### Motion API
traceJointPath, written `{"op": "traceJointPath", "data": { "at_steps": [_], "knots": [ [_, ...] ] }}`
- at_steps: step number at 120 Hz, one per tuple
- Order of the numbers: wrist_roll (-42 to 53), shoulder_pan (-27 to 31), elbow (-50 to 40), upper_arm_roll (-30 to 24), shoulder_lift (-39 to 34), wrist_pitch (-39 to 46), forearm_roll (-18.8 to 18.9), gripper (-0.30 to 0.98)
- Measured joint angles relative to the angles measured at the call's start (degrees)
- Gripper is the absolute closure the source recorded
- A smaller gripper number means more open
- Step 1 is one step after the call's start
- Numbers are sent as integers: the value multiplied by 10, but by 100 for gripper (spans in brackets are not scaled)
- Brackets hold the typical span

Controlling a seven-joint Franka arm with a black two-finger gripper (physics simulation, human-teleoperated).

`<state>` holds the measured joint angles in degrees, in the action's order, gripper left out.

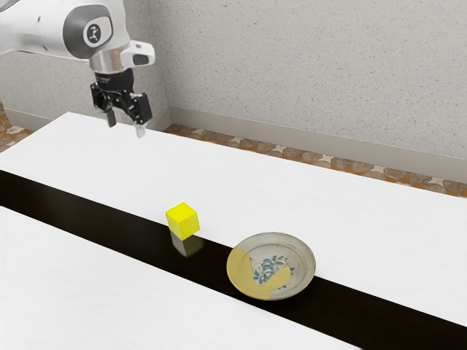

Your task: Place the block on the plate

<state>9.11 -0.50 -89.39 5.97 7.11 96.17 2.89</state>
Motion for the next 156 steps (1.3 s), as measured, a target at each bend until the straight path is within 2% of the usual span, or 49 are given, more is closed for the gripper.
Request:
{"op": "traceJointPath", "data": {
  "at_steps": [29,62,90,117,156],
  "knots": [
    [12,-1,1,0,5,5,1,0],
    [25,-8,22,-3,99,10,-5,0],
    [88,-10,20,-8,175,95,-19,0],
    [128,-19,-47,-9,180,159,-31,0],
    [134,-29,-48,-9,229,236,-31,0]
  ]
}}
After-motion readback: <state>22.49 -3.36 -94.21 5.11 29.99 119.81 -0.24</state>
